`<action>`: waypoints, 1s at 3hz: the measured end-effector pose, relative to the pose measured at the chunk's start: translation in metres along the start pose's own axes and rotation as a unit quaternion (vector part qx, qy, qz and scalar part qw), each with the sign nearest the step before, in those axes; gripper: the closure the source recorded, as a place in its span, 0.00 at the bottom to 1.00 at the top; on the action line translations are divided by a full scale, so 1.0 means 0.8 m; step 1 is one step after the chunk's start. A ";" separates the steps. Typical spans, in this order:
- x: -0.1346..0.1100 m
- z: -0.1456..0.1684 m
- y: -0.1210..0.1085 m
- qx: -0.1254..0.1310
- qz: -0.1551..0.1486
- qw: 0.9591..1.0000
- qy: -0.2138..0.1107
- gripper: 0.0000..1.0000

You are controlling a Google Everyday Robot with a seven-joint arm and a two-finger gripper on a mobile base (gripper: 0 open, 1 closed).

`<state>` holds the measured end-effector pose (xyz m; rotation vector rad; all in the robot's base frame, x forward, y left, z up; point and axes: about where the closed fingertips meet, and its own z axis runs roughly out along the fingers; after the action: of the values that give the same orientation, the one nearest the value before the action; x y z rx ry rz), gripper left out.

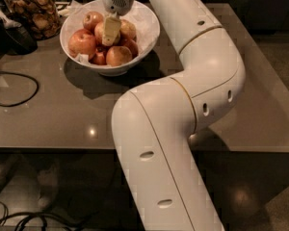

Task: Pick apple from white bowl

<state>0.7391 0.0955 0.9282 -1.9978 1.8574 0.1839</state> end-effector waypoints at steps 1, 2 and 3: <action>0.000 0.000 0.000 0.000 0.000 1.000 0.000 0.94; 0.000 0.000 0.000 0.000 0.000 1.000 0.000 1.00; -0.005 0.004 -0.009 0.012 0.000 1.000 -0.008 1.00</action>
Offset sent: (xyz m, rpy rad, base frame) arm 0.0000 0.0000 0.0000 0.0000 0.0000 0.0000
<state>0.7462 0.1007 0.9286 -1.9753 1.8411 0.1750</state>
